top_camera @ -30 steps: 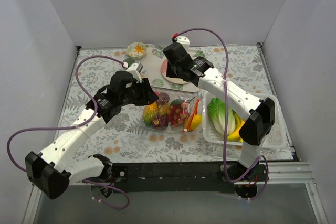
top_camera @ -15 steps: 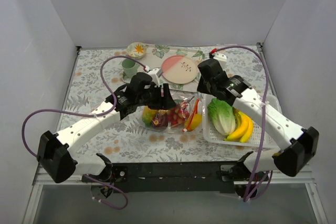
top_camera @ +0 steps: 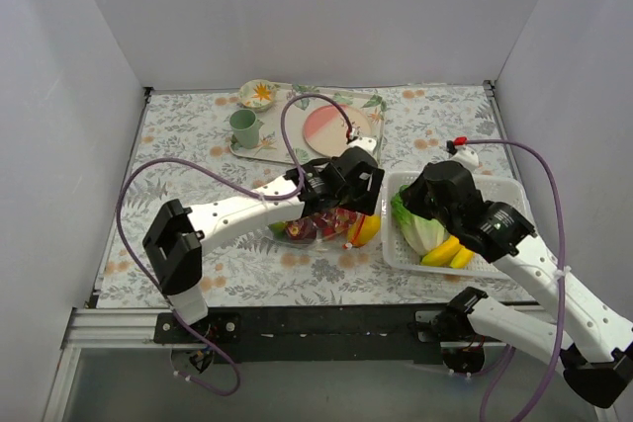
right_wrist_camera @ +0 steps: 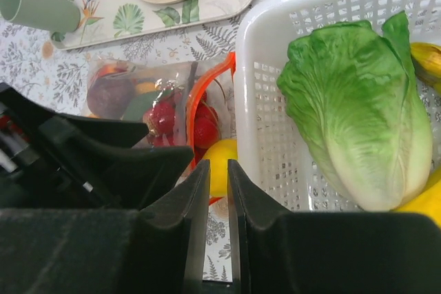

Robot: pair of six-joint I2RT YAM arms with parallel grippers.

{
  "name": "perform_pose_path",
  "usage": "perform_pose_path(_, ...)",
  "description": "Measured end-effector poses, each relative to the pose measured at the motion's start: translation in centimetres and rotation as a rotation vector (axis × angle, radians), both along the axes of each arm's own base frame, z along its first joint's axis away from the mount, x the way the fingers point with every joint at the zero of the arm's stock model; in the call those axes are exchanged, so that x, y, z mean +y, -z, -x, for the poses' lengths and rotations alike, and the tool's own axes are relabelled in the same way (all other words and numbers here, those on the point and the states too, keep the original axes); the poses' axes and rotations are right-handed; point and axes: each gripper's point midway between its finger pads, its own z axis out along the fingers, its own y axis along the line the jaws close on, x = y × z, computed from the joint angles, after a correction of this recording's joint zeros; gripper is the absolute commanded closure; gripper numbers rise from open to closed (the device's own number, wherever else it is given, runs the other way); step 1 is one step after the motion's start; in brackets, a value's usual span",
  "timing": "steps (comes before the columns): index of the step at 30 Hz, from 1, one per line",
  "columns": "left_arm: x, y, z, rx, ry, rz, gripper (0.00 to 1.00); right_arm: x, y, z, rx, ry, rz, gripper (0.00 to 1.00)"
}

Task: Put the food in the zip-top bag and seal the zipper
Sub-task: Adjust the zipper food storage bag at the center of the board.

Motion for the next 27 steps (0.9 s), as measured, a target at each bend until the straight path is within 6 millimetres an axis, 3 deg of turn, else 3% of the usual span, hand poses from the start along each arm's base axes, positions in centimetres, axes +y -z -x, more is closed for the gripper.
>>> perform_pose_path(5,0.1,1.8,-0.8,-0.06,-0.039,-0.14,0.35,-0.7,0.4,1.1,0.004,0.012,-0.029,0.75)
perform_pose_path(16,-0.3,2.8,-2.1,-0.152,-0.072,-0.281,0.36,-0.9,2.7,1.8,0.052,0.004,-0.014,0.73)
perform_pose_path(19,-0.5,2.7,-2.2,-0.162,-0.071,-0.291,0.42,-0.9,3.2,1.8,0.064,0.004,-0.004,0.73)
perform_pose_path(27,-0.5,2.4,-2.3,-0.17,-0.077,-0.291,0.72,0.3,3.8,1.5,0.08,-0.029,-0.018,0.75)
